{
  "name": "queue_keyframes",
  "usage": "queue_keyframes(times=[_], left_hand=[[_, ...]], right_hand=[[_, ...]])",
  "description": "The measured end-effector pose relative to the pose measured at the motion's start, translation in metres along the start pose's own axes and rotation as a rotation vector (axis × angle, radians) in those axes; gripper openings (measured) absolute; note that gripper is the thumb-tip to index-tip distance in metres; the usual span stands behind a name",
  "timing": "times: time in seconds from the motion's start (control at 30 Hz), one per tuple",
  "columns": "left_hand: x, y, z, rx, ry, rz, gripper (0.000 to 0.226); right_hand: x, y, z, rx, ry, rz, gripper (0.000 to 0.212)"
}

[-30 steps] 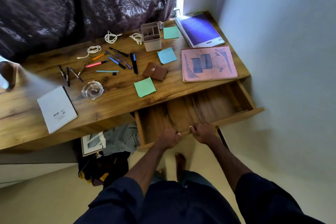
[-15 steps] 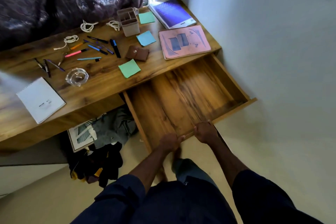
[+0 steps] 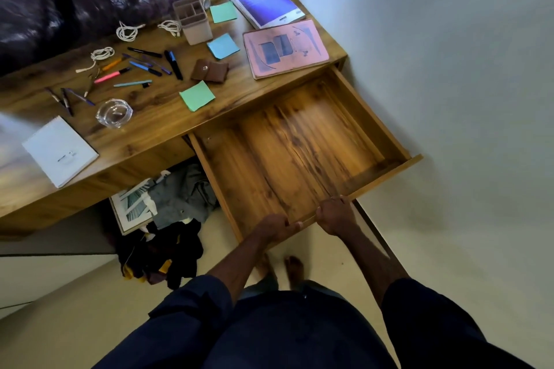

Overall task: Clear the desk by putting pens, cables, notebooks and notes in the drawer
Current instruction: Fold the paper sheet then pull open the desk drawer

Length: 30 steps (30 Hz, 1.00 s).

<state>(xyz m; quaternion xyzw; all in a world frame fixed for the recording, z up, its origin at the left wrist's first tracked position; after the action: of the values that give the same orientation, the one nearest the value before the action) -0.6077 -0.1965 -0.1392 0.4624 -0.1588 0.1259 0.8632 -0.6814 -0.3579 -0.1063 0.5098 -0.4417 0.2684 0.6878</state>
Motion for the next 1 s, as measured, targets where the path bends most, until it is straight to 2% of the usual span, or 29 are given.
queue_keyframes(times=[0.07, 0.27, 0.43, 0.63, 0.7, 0.8, 0.9, 1.0], left_hand=[[-0.004, 0.007, -0.001, 0.004, 0.011, 0.017, 0.074], [-0.003, 0.023, -0.008, -0.031, 0.093, 0.084, 0.056], [0.018, 0.031, -0.020, -0.080, 0.068, 0.142, 0.042], [0.076, 0.048, -0.032, -0.229, 0.146, 0.369, 0.028], [0.099, 0.055, -0.038, -0.271, 0.168, 0.413, 0.027], [0.140, 0.065, -0.063, -0.303, 0.188, 0.511, 0.028], [0.184, 0.074, -0.102, -0.325, 0.157, 0.549, 0.027], [0.237, 0.085, -0.146, -0.335, 0.152, 0.566, 0.024]], right_hand=[[-0.003, 0.000, 0.001, -0.003, -0.003, 0.019, 0.043], [0.002, -0.006, -0.010, 0.026, 0.101, -0.135, 0.036], [0.008, -0.009, -0.032, -0.010, -0.056, -0.152, 0.039], [0.028, -0.023, -0.094, -0.030, -0.300, -0.170, 0.037], [0.044, -0.032, -0.117, -0.032, -0.382, -0.112, 0.033], [0.081, -0.047, -0.149, -0.099, -0.497, 0.120, 0.023], [0.106, -0.071, -0.183, -0.169, -0.535, 0.227, 0.025], [0.126, -0.098, -0.225, -0.172, -0.584, 0.338, 0.035]])
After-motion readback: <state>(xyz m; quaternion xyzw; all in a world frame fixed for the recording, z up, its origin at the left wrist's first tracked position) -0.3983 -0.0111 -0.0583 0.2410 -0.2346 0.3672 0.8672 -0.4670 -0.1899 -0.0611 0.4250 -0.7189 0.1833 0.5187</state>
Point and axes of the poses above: each hand's wrist, its own y-axis away from the middle knuckle, its own x-axis out of the back of the hand, z = x × y, the point moved 7 cm from there along -y, towards the middle knuckle, and after that the axes turned 14 degrees about y, right-handed, at the moved point
